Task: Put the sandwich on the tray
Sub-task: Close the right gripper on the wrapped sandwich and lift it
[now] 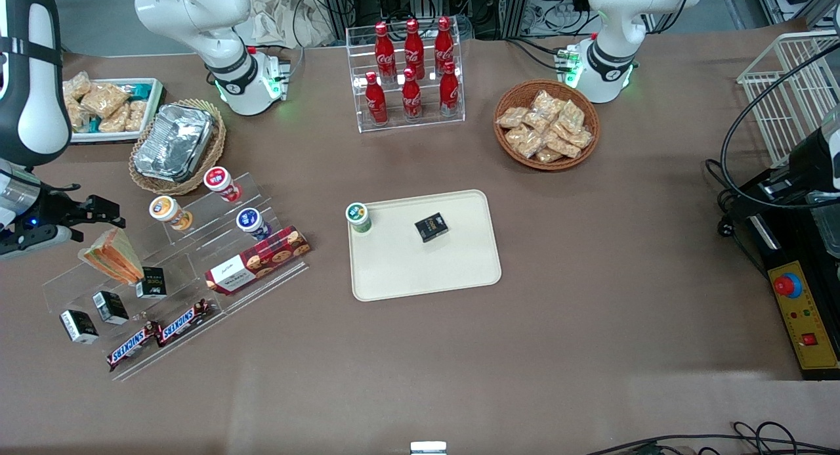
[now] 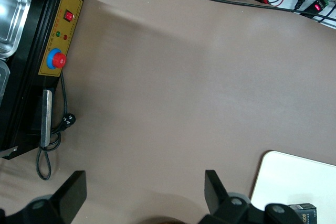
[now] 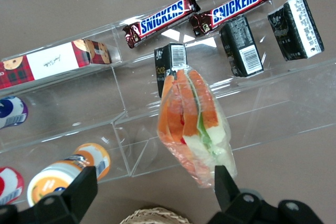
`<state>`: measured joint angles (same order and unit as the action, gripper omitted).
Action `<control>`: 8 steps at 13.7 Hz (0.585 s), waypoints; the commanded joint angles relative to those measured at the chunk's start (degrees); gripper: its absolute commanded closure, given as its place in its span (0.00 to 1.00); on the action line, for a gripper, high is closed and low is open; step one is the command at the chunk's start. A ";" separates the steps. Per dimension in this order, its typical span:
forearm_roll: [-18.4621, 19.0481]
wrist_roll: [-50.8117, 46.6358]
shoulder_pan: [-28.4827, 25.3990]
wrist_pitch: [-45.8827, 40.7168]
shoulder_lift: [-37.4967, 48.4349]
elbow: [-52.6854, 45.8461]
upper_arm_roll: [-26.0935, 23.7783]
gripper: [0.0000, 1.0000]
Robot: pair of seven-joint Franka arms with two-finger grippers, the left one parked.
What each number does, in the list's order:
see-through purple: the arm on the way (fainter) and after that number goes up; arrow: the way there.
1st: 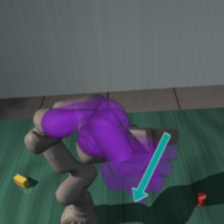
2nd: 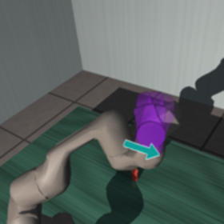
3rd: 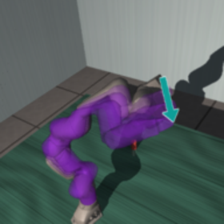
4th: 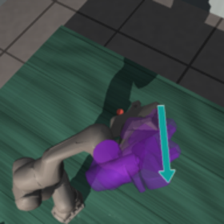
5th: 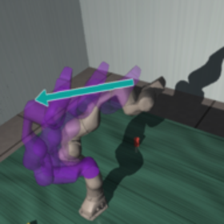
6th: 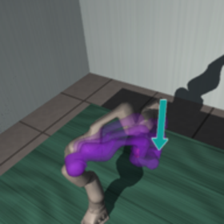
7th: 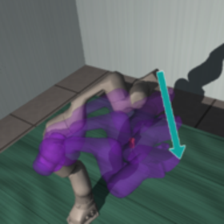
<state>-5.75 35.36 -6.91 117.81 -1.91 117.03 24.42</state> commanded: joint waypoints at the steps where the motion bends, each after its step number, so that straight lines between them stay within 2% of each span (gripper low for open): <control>1: 2.40 1.47 0.58 3.82 -0.02 0.74 -0.25 0.01; 8: 3.03 1.82 0.93 10.16 -2.21 0.74 -0.34 0.01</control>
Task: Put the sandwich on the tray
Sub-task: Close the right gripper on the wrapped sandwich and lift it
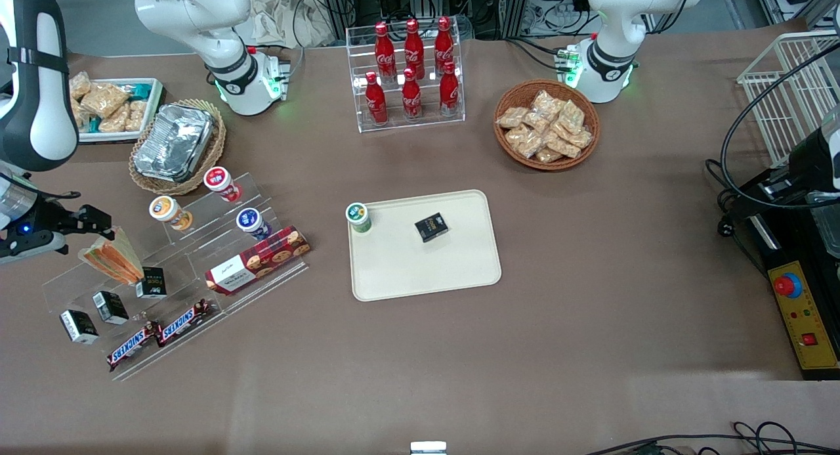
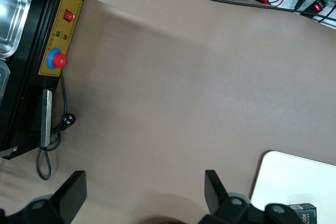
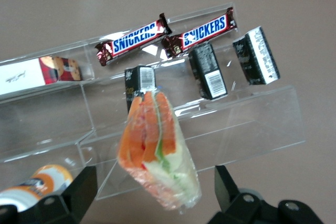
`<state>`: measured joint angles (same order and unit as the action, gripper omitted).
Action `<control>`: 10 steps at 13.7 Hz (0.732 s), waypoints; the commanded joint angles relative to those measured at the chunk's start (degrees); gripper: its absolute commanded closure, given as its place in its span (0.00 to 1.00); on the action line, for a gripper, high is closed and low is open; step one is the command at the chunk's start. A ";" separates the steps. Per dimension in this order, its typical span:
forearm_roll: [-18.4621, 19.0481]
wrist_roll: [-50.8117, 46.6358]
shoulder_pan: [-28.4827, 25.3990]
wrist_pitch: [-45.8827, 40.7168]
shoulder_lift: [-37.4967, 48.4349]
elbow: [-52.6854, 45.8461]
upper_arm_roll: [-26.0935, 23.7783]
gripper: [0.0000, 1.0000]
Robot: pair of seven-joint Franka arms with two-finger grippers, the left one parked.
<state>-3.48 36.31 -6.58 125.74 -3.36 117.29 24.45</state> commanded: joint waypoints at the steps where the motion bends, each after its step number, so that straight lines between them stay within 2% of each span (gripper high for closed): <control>1: 0.75 1.21 0.60 2.67 -1.21 0.48 -0.37 0.01; 10: 0.05 2.98 1.04 6.89 -3.06 2.76 -0.46 0.01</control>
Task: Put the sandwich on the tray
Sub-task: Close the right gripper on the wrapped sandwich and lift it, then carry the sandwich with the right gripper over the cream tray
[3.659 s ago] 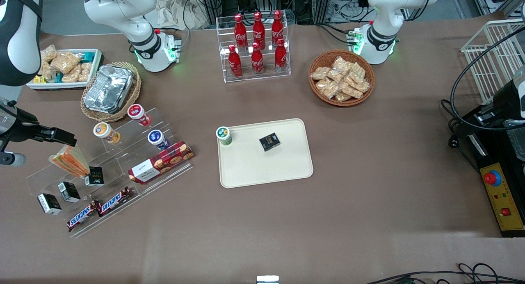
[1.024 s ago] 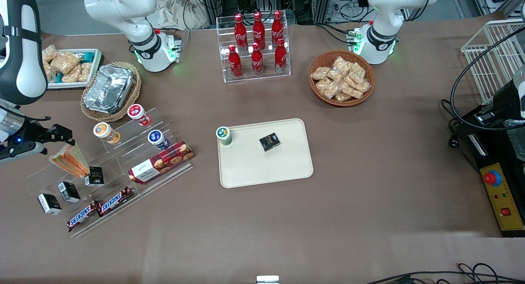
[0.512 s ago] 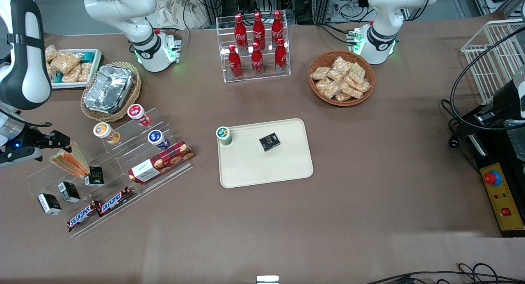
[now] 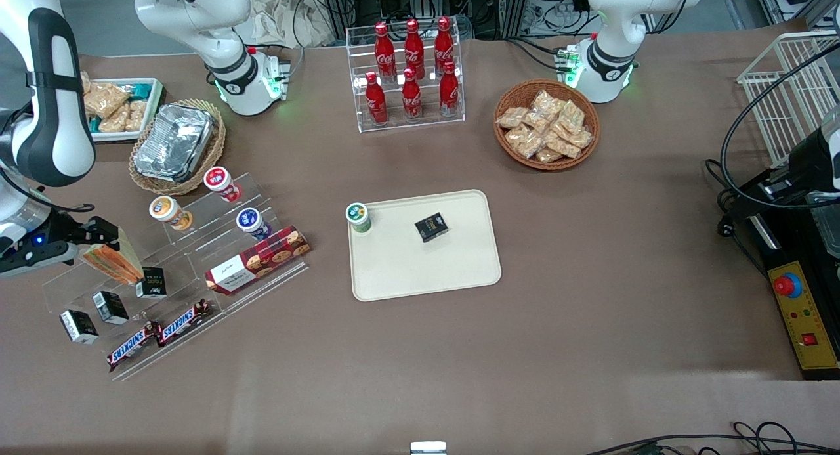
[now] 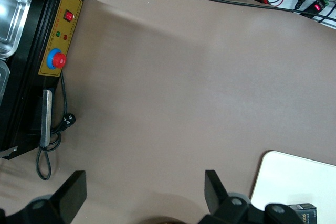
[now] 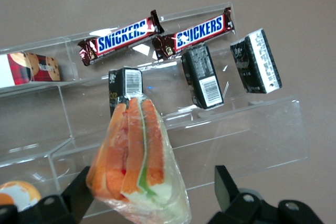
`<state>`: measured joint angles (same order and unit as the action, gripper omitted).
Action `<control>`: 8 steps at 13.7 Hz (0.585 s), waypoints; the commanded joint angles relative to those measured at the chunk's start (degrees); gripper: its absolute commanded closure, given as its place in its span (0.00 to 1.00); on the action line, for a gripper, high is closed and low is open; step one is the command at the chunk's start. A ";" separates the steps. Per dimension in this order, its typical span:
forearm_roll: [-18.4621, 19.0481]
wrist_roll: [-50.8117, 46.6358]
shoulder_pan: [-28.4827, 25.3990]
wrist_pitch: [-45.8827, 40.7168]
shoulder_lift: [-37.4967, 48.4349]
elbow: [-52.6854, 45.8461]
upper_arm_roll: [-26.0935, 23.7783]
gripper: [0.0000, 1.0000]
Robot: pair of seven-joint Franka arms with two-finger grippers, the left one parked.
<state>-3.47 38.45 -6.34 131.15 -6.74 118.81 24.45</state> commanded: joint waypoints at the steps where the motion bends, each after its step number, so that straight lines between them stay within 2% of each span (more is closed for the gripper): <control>1: -0.22 0.84 0.71 1.39 0.41 1.60 -0.46 0.01; 3: -0.92 0.84 0.71 1.30 0.41 2.13 -0.37 0.04; 4: -1.36 0.84 0.71 1.30 0.41 2.30 -0.37 0.14; 5: -1.45 0.84 0.71 1.30 0.32 2.31 -0.46 0.31; 6: -1.46 0.84 0.62 1.38 0.32 2.39 -0.37 0.55; 8: -1.46 0.84 0.53 1.12 0.06 2.48 -0.37 0.93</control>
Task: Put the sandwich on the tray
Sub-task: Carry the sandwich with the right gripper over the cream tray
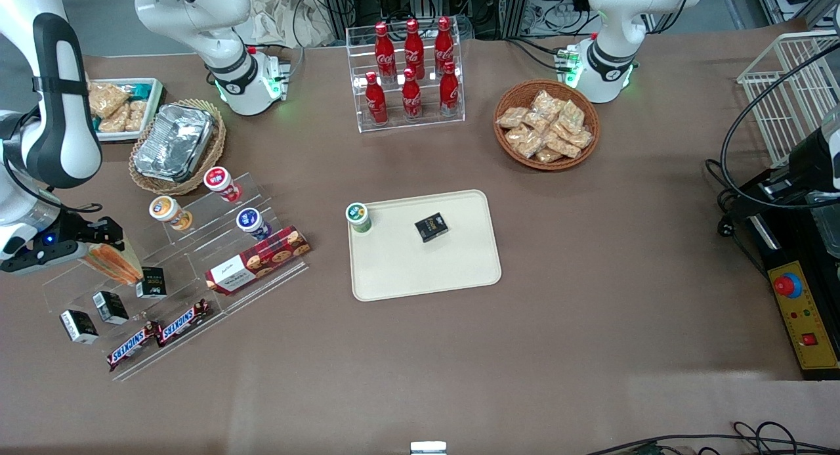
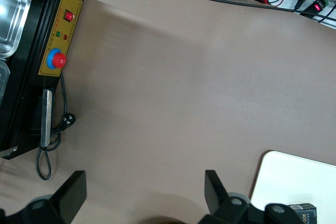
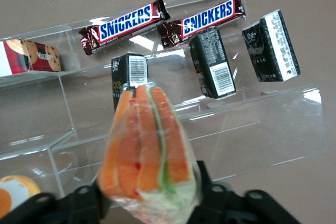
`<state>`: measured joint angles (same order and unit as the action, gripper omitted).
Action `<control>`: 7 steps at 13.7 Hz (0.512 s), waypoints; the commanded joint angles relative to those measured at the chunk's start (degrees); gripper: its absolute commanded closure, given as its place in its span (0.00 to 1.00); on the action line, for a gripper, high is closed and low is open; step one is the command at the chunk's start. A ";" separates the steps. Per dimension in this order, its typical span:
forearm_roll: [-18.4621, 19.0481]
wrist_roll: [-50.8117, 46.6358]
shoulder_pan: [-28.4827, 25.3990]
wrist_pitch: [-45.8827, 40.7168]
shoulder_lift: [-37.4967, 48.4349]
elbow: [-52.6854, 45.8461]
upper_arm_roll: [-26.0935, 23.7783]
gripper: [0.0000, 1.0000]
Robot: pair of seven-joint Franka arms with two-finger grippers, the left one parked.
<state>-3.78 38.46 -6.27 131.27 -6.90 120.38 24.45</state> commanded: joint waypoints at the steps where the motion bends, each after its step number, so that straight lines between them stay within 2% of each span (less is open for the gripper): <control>1: -1.14 0.74 0.38 0.83 0.14 0.90 -0.36 1.00; 4: -0.88 0.92 0.03 0.04 3.29 0.47 -0.63 1.00; 7: -0.26 3.54 -3.12 -8.71 7.33 -2.51 -0.98 1.00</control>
<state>-3.80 39.79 -7.12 128.17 -3.63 119.52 23.58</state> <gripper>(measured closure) 0.656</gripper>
